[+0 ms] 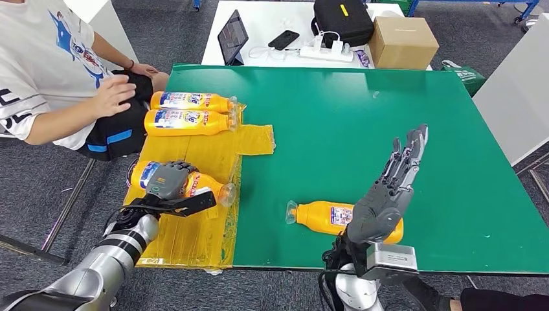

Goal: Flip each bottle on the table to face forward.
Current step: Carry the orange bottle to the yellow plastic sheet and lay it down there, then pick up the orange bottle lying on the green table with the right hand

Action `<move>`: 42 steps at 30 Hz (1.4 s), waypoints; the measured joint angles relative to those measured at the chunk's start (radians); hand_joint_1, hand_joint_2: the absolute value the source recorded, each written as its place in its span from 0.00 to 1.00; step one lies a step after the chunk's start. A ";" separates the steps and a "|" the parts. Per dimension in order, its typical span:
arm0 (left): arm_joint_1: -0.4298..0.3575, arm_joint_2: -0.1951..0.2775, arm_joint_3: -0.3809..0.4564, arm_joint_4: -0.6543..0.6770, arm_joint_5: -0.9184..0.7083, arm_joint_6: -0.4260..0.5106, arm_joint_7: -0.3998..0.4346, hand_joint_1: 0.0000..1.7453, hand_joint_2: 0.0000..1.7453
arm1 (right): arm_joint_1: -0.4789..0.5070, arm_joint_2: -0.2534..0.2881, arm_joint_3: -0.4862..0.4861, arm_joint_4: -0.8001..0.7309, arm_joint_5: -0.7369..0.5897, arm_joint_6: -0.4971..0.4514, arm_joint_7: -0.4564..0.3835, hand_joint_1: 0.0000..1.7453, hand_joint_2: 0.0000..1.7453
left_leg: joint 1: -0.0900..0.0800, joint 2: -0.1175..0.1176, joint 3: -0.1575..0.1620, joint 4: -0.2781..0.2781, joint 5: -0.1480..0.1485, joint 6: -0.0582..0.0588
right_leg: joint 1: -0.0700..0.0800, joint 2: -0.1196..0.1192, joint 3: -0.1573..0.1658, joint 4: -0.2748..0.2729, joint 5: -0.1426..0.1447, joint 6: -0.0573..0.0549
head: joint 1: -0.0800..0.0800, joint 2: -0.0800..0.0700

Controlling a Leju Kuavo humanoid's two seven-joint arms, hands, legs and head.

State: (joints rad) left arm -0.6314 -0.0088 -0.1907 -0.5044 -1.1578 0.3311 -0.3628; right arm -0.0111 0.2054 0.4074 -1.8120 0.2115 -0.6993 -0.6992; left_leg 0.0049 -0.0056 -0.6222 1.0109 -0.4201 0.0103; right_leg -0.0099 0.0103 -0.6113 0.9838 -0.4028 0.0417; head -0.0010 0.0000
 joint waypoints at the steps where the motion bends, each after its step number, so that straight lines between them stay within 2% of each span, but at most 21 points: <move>1: -0.004 0.002 0.000 0.006 0.000 -0.004 -0.002 1.00 1.00 | -0.001 -0.002 0.000 0.003 -0.001 0.000 0.000 0.00 0.00 | 0.000 0.000 0.000 0.000 0.000 0.000 | 0.000 0.000 0.000 0.000 0.000 0.000 | 0.000 0.000; 18: -0.023 0.010 -0.014 0.044 0.000 -0.009 -0.004 1.00 1.00 | -0.007 -0.013 0.000 0.022 -0.001 0.000 0.000 0.00 0.00 | 0.000 0.000 0.004 0.000 0.000 0.000 | 0.000 0.000 0.004 0.000 0.000 0.000 | 0.000 0.000; 21: -0.025 0.011 -0.015 0.045 0.000 -0.023 -0.004 1.00 1.00 | -0.008 -0.014 0.000 0.025 -0.009 0.000 0.000 0.00 0.75 | 0.000 0.000 0.004 0.000 0.000 0.000 | 0.000 0.000 0.004 0.000 0.000 0.000 | 0.000 0.000; 22: -0.026 0.012 -0.016 0.045 0.000 -0.033 -0.005 0.85 1.00 | -0.010 -0.015 0.000 0.027 -0.014 0.000 0.000 0.00 1.00 | 0.000 0.000 0.004 0.000 0.000 0.000 | 0.000 0.000 0.004 0.000 0.000 0.000 | 0.000 0.000; 24: -0.028 0.015 -0.020 0.046 0.000 -0.054 -0.009 0.36 1.00 | -0.012 -0.017 0.002 0.035 -0.023 0.004 0.000 0.00 1.00 | 0.000 0.000 0.005 0.000 0.000 0.000 | 0.000 0.000 0.005 0.000 0.000 0.000 | 0.000 0.000; 25: -0.028 0.017 -0.022 0.047 0.002 -0.064 -0.011 0.10 0.75 | -0.014 -0.018 0.002 0.040 -0.026 0.008 0.000 0.00 1.00 | 0.000 0.000 0.006 0.000 0.000 0.000 | 0.000 0.000 0.006 0.000 0.000 0.000 | 0.000 0.000; 26: -0.029 0.019 -0.023 0.049 0.004 -0.076 -0.011 0.00 0.50 | -0.016 -0.019 0.003 0.046 -0.029 0.013 0.000 0.00 1.00 | 0.000 0.000 0.006 0.000 0.000 0.000 | 0.000 0.000 0.006 0.000 0.000 0.000 | 0.000 0.000; 27: -0.030 0.020 -0.024 0.050 0.009 -0.089 -0.011 0.00 0.25 | -0.017 -0.021 0.003 0.053 -0.031 0.020 0.000 0.00 1.00 | 0.000 0.000 0.006 0.000 0.000 0.000 | 0.000 0.000 0.007 0.000 0.000 0.000 | 0.000 0.000; 28: -0.030 0.022 -0.024 0.052 0.015 -0.105 -0.010 0.00 0.00 | -0.019 -0.022 0.004 0.061 -0.034 0.027 0.000 0.00 0.75 | 0.000 0.000 0.007 0.000 0.000 0.000 | 0.000 0.000 0.007 0.000 0.000 0.000 | 0.000 0.000; 31: -0.030 0.025 -0.024 0.056 0.043 -0.154 -0.021 0.00 0.00 | -0.023 -0.022 0.004 0.087 -0.037 0.054 0.000 0.00 0.00 | 0.000 -0.001 0.008 0.000 0.000 0.000 | 0.000 -0.001 0.009 0.000 0.000 0.000 | 0.000 0.000; 34: -0.024 0.032 -0.020 0.059 0.104 -0.232 -0.076 0.00 0.00 | -0.031 -0.022 0.004 0.119 -0.040 0.083 0.000 0.00 0.00 | 0.000 -0.004 0.011 -0.001 -0.001 0.000 | 0.000 -0.003 0.013 0.000 -0.001 0.000 | 0.000 0.000; 38: -0.001 0.062 0.022 0.051 0.290 -0.475 -0.272 0.00 0.00 | -0.049 -0.019 0.004 0.175 -0.055 0.132 0.000 0.00 0.00 | 0.000 -0.005 0.016 -0.001 -0.001 -0.001 | 0.000 -0.003 0.018 0.000 -0.003 0.000 | 0.000 0.000; 42: 0.017 0.071 0.037 0.034 0.319 -0.508 -0.293 0.00 0.00 | -0.061 -0.019 0.004 0.206 -0.059 0.134 0.000 0.00 0.00 | 0.000 -0.008 0.019 -0.001 -0.001 -0.001 | 0.000 -0.004 0.021 0.000 -0.004 0.001 | 0.000 0.000</move>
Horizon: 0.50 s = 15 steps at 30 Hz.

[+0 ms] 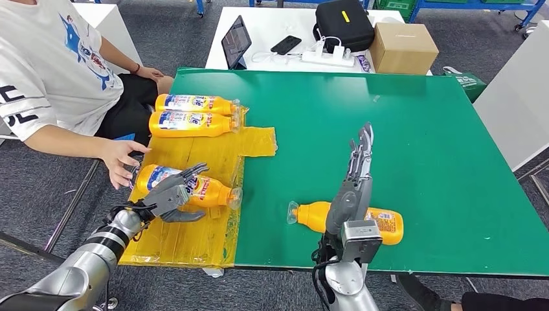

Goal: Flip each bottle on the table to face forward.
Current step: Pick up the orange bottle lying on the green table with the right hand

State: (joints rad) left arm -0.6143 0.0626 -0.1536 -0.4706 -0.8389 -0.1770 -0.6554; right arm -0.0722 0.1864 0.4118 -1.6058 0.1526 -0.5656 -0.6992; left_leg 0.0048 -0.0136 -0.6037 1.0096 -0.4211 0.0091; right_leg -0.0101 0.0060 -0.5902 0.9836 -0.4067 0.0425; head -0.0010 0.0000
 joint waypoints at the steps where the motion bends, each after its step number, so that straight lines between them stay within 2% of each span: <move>1: 0.001 0.001 0.000 -0.002 0.000 0.001 0.004 0.00 0.00 | -0.001 0.000 0.000 0.004 0.000 0.000 0.000 0.00 0.00 | 0.000 0.000 0.000 0.000 0.000 0.000 | 0.000 0.000 0.000 0.000 0.000 0.000 | 0.000 0.000; 15: 0.009 0.002 0.007 -0.018 0.013 0.016 0.030 0.00 0.00 | -0.006 0.005 0.000 0.049 0.006 -0.011 0.000 0.00 0.00 | 0.000 0.000 0.002 0.000 0.000 0.000 | 0.000 0.000 0.000 0.000 0.001 -0.001 | 0.000 0.000</move>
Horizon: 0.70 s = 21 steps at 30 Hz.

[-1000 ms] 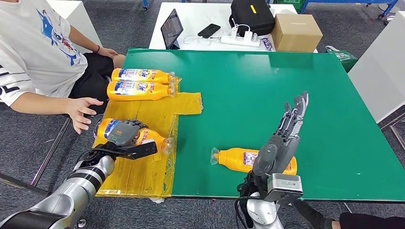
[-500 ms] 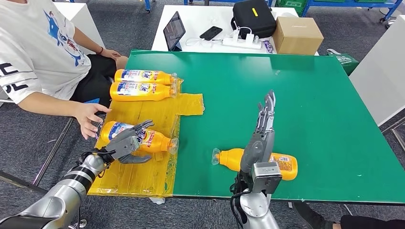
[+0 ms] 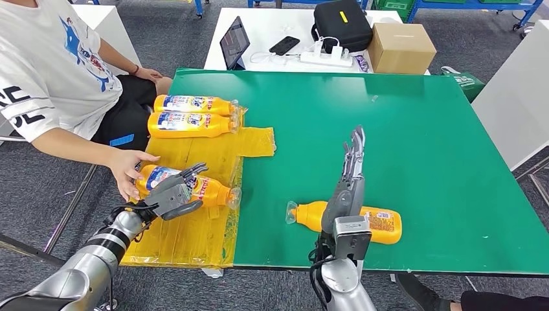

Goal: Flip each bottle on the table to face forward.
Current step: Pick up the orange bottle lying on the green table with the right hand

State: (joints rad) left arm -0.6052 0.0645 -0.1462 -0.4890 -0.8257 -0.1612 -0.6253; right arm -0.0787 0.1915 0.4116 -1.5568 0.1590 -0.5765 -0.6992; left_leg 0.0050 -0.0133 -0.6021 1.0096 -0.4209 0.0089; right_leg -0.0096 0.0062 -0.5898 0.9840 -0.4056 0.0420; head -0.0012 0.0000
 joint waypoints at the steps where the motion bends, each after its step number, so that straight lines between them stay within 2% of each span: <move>1: 0.001 0.000 0.000 -0.001 0.006 0.001 0.000 0.00 0.00 | 0.000 0.000 0.000 0.001 0.000 0.000 0.000 0.00 0.00 | 0.000 0.000 0.000 0.000 0.000 0.000 | 0.000 0.000 0.000 0.000 0.000 0.000 | 0.000 0.000; 5: 0.008 -0.005 0.015 -0.008 0.088 0.006 -0.017 0.00 0.00 | -0.001 0.001 0.000 0.007 0.002 0.000 0.000 0.00 0.00 | 0.000 0.002 0.000 0.000 0.000 0.000 | 0.000 0.000 -0.001 0.000 0.000 0.000 | 0.000 0.000; 6: 0.014 -0.011 0.027 -0.016 0.126 0.022 -0.023 0.00 0.00 | -0.001 0.002 0.000 0.010 0.005 -0.001 0.000 0.00 0.25 | 0.000 0.002 0.000 0.000 0.000 0.000 | 0.000 0.000 -0.001 0.000 0.001 -0.001 | 0.000 0.000; 8: 0.039 -0.034 0.060 -0.051 0.204 0.118 -0.035 0.00 0.50 | -0.001 0.004 0.000 0.017 0.023 0.004 0.002 0.00 0.75 | 0.000 0.003 -0.001 0.000 0.000 0.000 | 0.000 0.000 -0.003 0.000 0.001 -0.001 | 0.000 0.000; 9: 0.059 -0.049 0.082 -0.082 0.238 0.210 -0.043 0.00 0.75 | -0.001 0.006 0.000 0.024 0.042 0.012 0.008 0.00 1.00 | 0.000 0.004 -0.002 0.000 0.000 0.000 | 0.000 0.000 -0.004 0.000 0.002 -0.001 | 0.000 0.000; 10: 0.081 -0.066 0.105 -0.121 0.266 0.327 -0.052 0.00 1.00 | -0.001 0.008 0.000 0.033 0.070 0.025 0.023 0.00 1.00 | 0.000 0.004 -0.004 0.000 0.001 0.000 | 0.000 0.001 -0.006 0.000 0.002 -0.001 | 0.000 0.000; 12: 0.121 -0.101 0.147 -0.225 0.313 0.572 -0.068 0.00 1.00 | -0.003 0.009 0.000 0.063 0.159 0.063 0.085 0.00 1.00 | 0.000 0.005 -0.008 0.001 0.001 0.000 | 0.000 0.001 -0.009 0.000 0.002 -0.001 | 0.000 0.000; 14: 0.157 -0.130 0.175 -0.347 0.346 0.726 -0.073 0.00 1.00 | -0.006 0.004 0.004 0.106 0.263 0.097 0.163 0.00 1.00 | 0.000 0.004 -0.009 0.001 0.002 0.000 | 0.000 0.001 -0.010 0.000 0.002 -0.001 | 0.000 0.000; 17: 0.209 -0.155 0.195 -0.496 0.392 0.780 -0.073 0.00 1.00 | -0.010 -0.015 0.009 0.161 0.396 0.141 0.264 0.00 1.00 | 0.000 0.004 -0.011 0.001 0.001 0.000 | 0.000 0.001 -0.012 0.000 0.002 -0.001 | 0.000 0.000; 21: 0.305 -0.195 0.211 -0.663 0.548 0.729 -0.076 0.00 1.00 | 0.005 -0.086 0.011 0.199 0.576 0.236 0.437 0.00 1.00 | 0.000 0.003 -0.014 0.001 0.000 0.001 | -0.001 0.000 -0.014 -0.001 0.001 0.000 | 0.000 0.000</move>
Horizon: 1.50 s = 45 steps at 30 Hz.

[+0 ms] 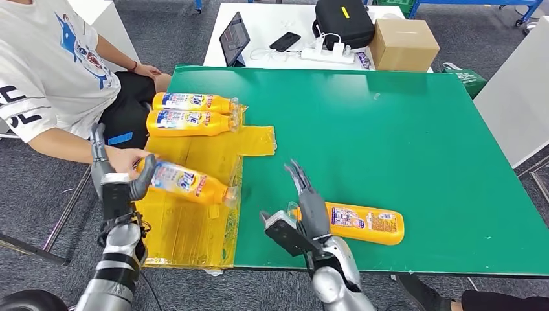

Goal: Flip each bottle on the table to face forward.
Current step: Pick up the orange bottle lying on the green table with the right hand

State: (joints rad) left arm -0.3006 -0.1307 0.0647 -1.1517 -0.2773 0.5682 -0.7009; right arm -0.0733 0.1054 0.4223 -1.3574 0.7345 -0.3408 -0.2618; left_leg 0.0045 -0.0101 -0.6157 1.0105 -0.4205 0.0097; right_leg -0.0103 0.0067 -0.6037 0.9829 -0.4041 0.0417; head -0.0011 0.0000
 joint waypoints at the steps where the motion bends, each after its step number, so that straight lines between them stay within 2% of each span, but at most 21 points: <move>1: 0.029 -0.011 0.003 -0.036 0.034 -0.015 -0.001 0.00 1.00 | 0.010 -0.019 -0.003 0.002 0.024 0.015 0.026 0.00 1.00 | 0.000 0.000 -0.001 0.000 0.000 0.000 | 0.000 0.000 0.000 0.000 0.000 0.000 | 0.000 0.000; 5: 0.140 -0.045 0.008 -0.146 0.092 -0.035 -0.002 0.00 1.00 | 0.063 -0.096 -0.033 -0.024 0.078 0.059 0.089 0.00 1.00 | -0.001 0.001 -0.003 0.000 -0.002 0.001 | -0.001 0.000 -0.003 -0.001 0.000 0.000 | 0.000 0.000; 8: 0.184 -0.057 0.012 -0.184 0.123 -0.052 -0.002 0.00 1.00 | 0.100 -0.143 -0.053 -0.061 0.101 0.094 0.126 0.00 1.00 | -0.001 0.001 -0.004 0.000 -0.002 0.002 | -0.001 0.000 -0.004 -0.001 0.000 0.000 | 0.000 0.000; 14: 0.208 -0.067 0.015 -0.190 0.117 -0.087 -0.002 0.00 1.00 | 0.156 -0.236 -0.062 -0.129 0.150 0.139 0.188 0.00 1.00 | -0.001 0.001 -0.004 0.000 -0.002 0.002 | 0.000 0.000 -0.004 -0.001 0.000 0.000 | 0.000 0.000; 19: 0.207 -0.074 0.010 -0.168 0.109 -0.100 -0.002 0.00 1.00 | 0.171 -0.292 -0.061 -0.159 0.164 0.153 0.204 0.00 1.00 | -0.001 0.001 -0.004 0.000 -0.002 0.002 | -0.001 0.000 -0.004 -0.001 0.000 0.000 | 0.000 0.000; 28: 0.190 -0.077 -0.014 -0.115 0.118 -0.109 -0.002 0.00 1.00 | 0.159 -0.317 -0.060 -0.160 0.203 0.133 0.205 0.00 1.00 | -0.001 0.001 -0.004 0.000 -0.002 0.002 | -0.001 0.000 -0.005 -0.001 0.000 0.000 | 0.000 0.000; 41: 0.157 -0.085 -0.049 -0.022 0.119 -0.149 -0.002 0.00 1.00 | 0.079 -0.296 -0.081 -0.085 0.314 -0.020 0.140 0.00 1.00 | -0.001 0.001 -0.004 0.000 -0.002 0.002 | -0.001 0.000 -0.004 -0.001 0.000 0.000 | 0.000 0.000; 43: 0.154 -0.087 -0.056 -0.015 0.119 -0.153 -0.002 0.00 1.00 | 0.070 -0.291 -0.084 -0.076 0.303 -0.014 0.133 0.00 1.00 | -0.001 0.001 -0.004 0.000 -0.002 0.002 | -0.001 0.000 -0.004 -0.001 0.000 0.000 | 0.000 0.000; 45: 0.155 -0.088 -0.061 -0.012 0.119 -0.154 -0.002 0.00 1.00 | 0.072 -0.290 -0.090 -0.078 0.276 0.030 0.146 0.00 1.00 | -0.001 0.001 -0.004 0.000 -0.002 0.002 | -0.001 0.000 -0.004 -0.001 0.000 0.000 | 0.000 0.000</move>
State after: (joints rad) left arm -0.1459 -0.2182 0.0032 -1.1633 -0.1583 0.4141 -0.7027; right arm -0.0012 -0.1845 0.3320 -1.4359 1.0108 -0.3109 -0.1158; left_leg 0.0037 -0.0090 -0.6195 1.0108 -0.4222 0.0113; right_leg -0.0109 0.0069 -0.6082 0.9820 -0.4038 0.0421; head -0.0015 0.0000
